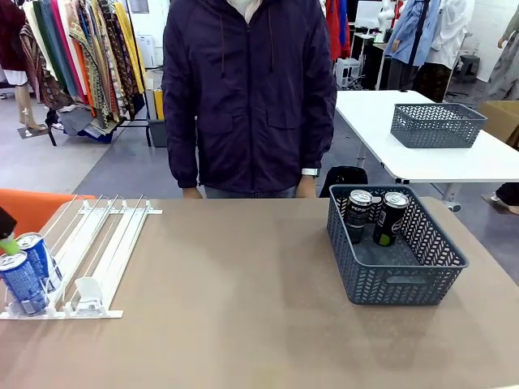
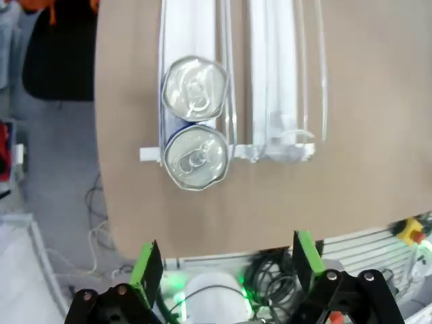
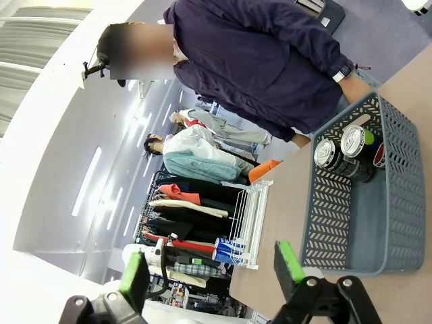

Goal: Retrieve and store the cans from the dispenser.
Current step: Pick up one can from the Automatic Can Dispenser and place it in the middle of the table.

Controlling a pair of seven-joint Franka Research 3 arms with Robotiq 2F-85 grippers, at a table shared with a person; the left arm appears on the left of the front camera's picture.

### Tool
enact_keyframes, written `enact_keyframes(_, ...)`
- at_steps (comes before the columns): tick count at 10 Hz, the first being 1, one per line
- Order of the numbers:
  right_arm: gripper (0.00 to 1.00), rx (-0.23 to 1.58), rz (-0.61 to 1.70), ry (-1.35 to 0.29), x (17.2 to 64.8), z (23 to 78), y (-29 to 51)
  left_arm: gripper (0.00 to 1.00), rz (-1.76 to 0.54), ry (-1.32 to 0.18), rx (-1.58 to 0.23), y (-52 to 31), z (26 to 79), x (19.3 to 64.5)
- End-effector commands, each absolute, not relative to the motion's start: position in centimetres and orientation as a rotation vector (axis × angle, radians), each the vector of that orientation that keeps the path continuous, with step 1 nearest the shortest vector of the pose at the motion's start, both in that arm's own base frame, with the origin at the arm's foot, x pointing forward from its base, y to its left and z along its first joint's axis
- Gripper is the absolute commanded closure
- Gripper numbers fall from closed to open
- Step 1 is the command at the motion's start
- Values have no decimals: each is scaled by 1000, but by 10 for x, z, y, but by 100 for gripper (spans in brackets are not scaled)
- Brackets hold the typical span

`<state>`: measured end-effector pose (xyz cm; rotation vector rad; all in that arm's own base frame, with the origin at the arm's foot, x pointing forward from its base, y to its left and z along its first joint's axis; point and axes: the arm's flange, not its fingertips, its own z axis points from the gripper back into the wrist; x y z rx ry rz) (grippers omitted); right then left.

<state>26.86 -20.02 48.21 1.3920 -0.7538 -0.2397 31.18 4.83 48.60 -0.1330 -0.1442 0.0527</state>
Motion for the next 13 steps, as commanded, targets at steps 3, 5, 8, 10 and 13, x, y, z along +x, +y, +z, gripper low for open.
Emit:
enact_keyframes(3, 0, 1416, -242, -776, 271, 487, -200, 0, 94, -48, -76, 47, 450, 327)
enact_keyframes(5, 0, 1416, -242, -776, 271, 487, -200, 0, 90, -20, -85, 50, 437, 335)
enact_keyframes(8, 0, 1416, -242, -776, 271, 487, -200, 0, 99, -7, -70, 51, 417, 355)
enact_keyframes(10, 0, 1416, -242, -776, 271, 487, -200, 0, 101, -9, -66, 53, 406, 364)
enact_keyframes(13, 0, 1416, -242, -776, 271, 487, -200, 0, 102, -15, -77, 55, 401, 367)
